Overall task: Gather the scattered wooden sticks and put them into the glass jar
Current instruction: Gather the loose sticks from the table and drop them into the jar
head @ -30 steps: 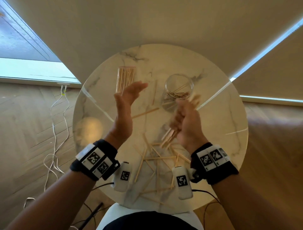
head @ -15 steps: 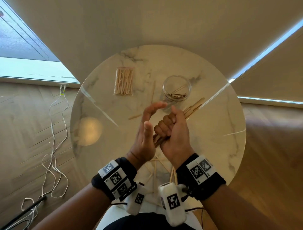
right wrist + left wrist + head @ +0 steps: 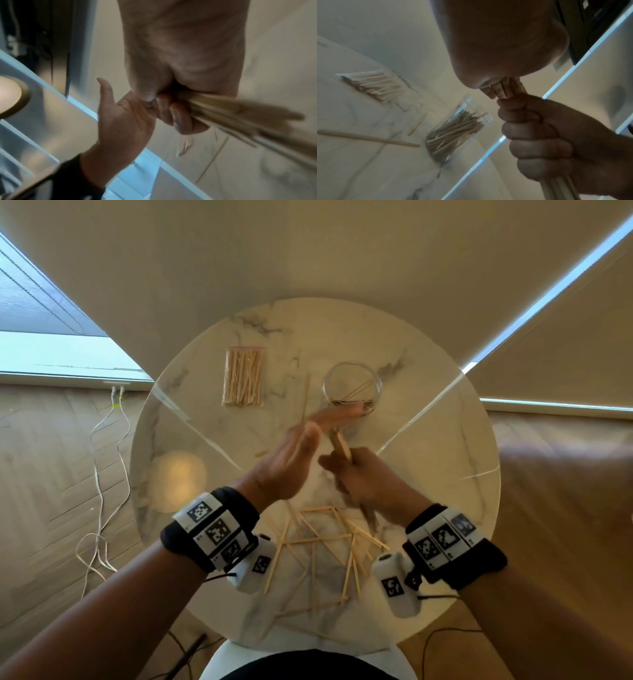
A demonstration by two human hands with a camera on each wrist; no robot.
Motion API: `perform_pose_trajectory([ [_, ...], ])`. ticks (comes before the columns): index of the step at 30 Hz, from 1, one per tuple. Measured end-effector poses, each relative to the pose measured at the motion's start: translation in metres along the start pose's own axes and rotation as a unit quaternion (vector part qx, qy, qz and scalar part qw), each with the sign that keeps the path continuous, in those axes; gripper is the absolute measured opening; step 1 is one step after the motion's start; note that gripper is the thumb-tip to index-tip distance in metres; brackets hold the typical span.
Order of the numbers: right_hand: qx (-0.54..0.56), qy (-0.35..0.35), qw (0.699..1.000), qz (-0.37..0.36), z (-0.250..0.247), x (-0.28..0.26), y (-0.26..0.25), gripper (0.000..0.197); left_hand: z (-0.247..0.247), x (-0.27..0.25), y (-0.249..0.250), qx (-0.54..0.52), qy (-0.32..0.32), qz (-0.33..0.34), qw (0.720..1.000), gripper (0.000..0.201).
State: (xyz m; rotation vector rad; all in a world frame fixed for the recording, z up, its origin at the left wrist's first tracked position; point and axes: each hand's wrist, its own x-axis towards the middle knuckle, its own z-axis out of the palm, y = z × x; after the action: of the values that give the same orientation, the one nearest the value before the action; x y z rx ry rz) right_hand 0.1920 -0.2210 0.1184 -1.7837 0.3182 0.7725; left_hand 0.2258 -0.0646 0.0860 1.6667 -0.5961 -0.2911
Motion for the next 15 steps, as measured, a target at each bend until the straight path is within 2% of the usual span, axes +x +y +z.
perform_pose_trajectory([
  [2, -0.029, 0.059, 0.997, -0.031, -0.020, 0.007, -0.015, 0.039, -0.010, 0.015, 0.000, -0.012, 0.078, 0.016, 0.997, 0.089],
  [3, -0.032, 0.096, 0.993, -0.058, -0.032, 0.010, -0.026, 0.043, -0.015, 0.024, 0.000, -0.006, 0.110, 0.011, 0.994, 0.073],
  [4, -0.030, 0.131, 0.987, -0.090, -0.044, 0.013, -0.037, 0.046, -0.021, 0.032, -0.004, 0.021, 0.126, -0.006, 0.992, 0.055],
  [5, -0.026, 0.163, 0.979, -0.121, -0.055, 0.016, -0.049, 0.047, -0.026, 0.039, -0.008, 0.064, 0.119, -0.034, 0.990, 0.051],
  [8, 0.033, 0.226, 0.952, -0.203, -0.077, 0.033, -0.079, 0.048, -0.036, 0.057, -0.027, 0.193, 0.024, -0.104, 0.975, 0.083],
  [11, 0.050, 0.252, 0.928, -0.271, -0.083, 0.061, -0.088, 0.046, -0.032, 0.071, -0.045, 0.233, -0.046, -0.157, 0.959, 0.123],
  [13, -0.006, 0.251, 0.925, -0.286, -0.080, 0.080, -0.082, 0.042, -0.028, 0.078, -0.053, 0.222, -0.060, -0.184, 0.955, 0.135],
  [15, -0.091, 0.209, 0.933, -0.279, -0.077, 0.098, -0.068, 0.040, -0.026, 0.082, -0.061, 0.206, -0.049, -0.190, 0.959, 0.132],
])
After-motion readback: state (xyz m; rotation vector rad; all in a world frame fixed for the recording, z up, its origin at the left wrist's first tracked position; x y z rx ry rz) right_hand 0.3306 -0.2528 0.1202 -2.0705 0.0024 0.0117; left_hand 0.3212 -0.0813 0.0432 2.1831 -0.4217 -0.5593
